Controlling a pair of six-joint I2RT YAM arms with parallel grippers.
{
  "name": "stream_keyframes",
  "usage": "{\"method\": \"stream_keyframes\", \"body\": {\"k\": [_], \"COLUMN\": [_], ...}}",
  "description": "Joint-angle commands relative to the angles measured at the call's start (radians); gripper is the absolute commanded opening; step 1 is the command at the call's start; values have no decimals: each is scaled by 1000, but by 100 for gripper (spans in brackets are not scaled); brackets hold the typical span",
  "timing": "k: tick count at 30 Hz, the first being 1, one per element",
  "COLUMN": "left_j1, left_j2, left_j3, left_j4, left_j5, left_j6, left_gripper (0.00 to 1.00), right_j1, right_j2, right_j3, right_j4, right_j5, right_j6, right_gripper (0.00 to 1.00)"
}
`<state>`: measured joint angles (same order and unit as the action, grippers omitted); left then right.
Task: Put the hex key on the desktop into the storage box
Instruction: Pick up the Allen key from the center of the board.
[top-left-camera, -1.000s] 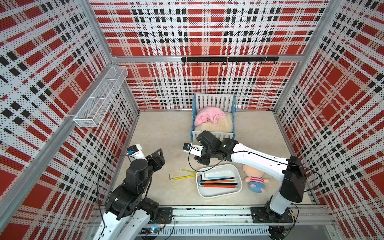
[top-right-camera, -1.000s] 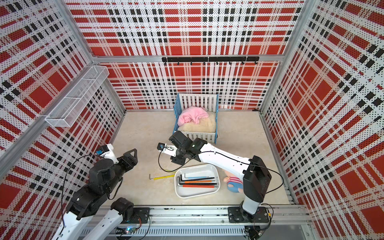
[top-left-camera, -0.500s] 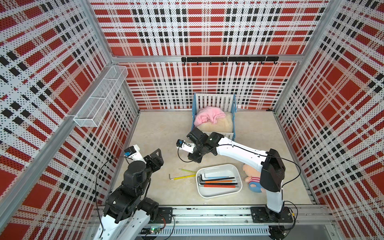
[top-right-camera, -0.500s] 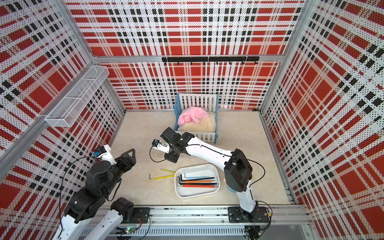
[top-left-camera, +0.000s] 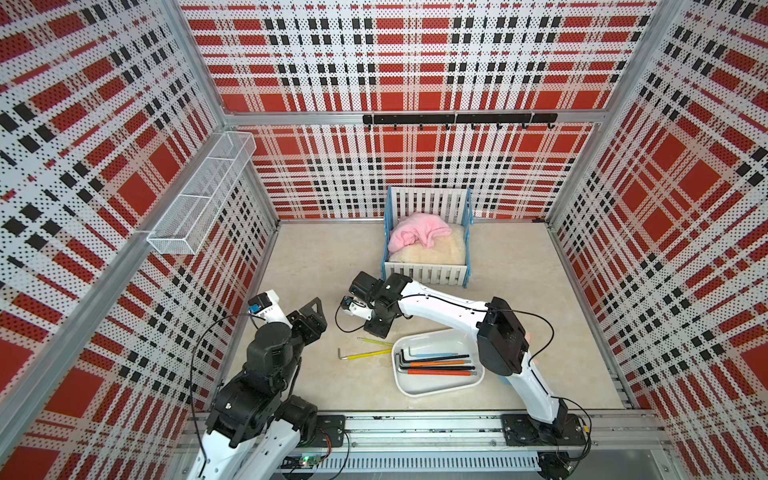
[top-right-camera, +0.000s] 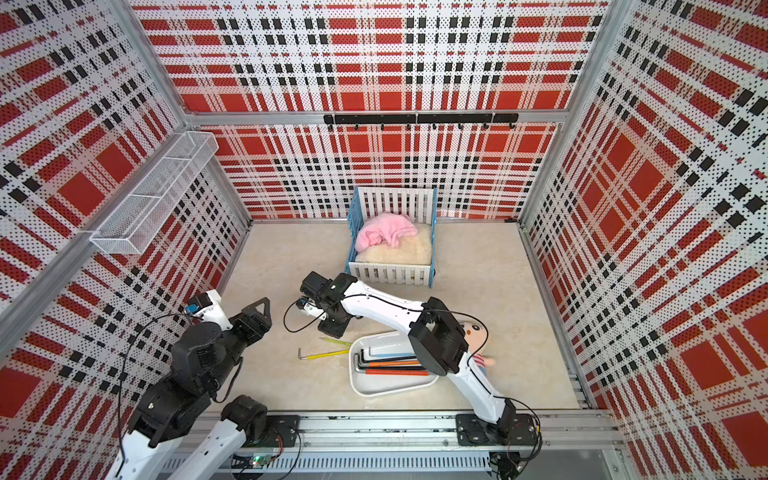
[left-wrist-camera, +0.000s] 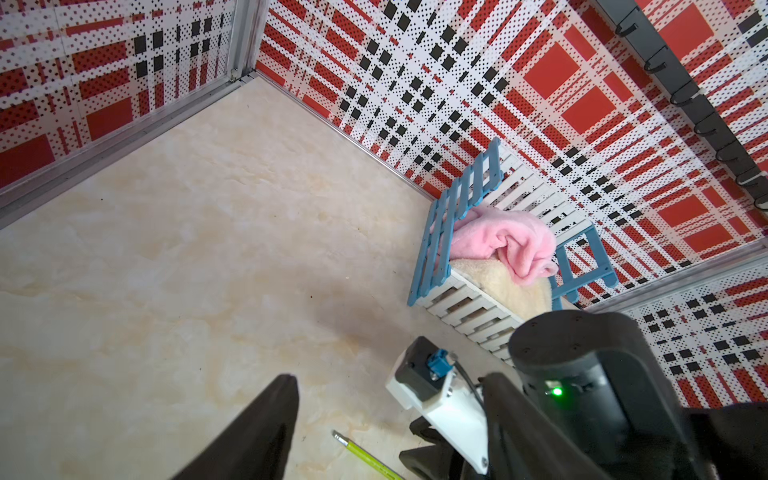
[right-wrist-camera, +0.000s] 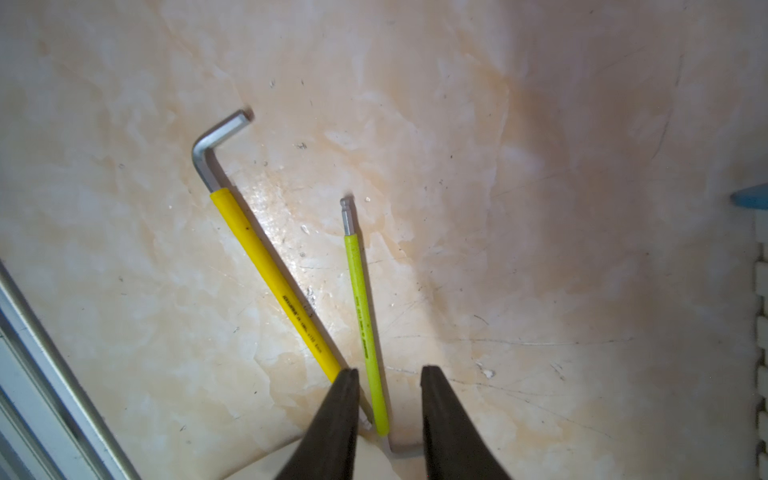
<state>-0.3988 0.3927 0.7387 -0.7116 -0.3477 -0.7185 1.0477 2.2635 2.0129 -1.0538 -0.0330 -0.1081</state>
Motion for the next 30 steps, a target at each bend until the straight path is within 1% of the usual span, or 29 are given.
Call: {"method": "stream_keyframes", "body": {"k": [1,5,12,22,26,30], "left_j1": [1,1,0,1,1,1], "left_j2": [-3,-3,-3,-3,-2,-1], "left_j3": [1,2,2,2,2,2], "left_j4": [3,4,3,3,3,3], "left_j5": [-5,-7,-8,-10,-10,-10], "left_j6": [-1,-1,-4,-5,-6,-6], "left_gripper": [75,75,75,75,75,75], "right_j1": [8,10,15,15,16,15], "right_j2": [38,56,75,108,120,137], "right_j3": [23,13,-11,-6,-3,6], "right_j4": [-59,-69,-68,-68,-66,-70], "right_j5": [21,-5,14,4,5,16], "right_j6": [30,26,22,25,28,34], "right_gripper": [31,33,34,34,34,31]}}
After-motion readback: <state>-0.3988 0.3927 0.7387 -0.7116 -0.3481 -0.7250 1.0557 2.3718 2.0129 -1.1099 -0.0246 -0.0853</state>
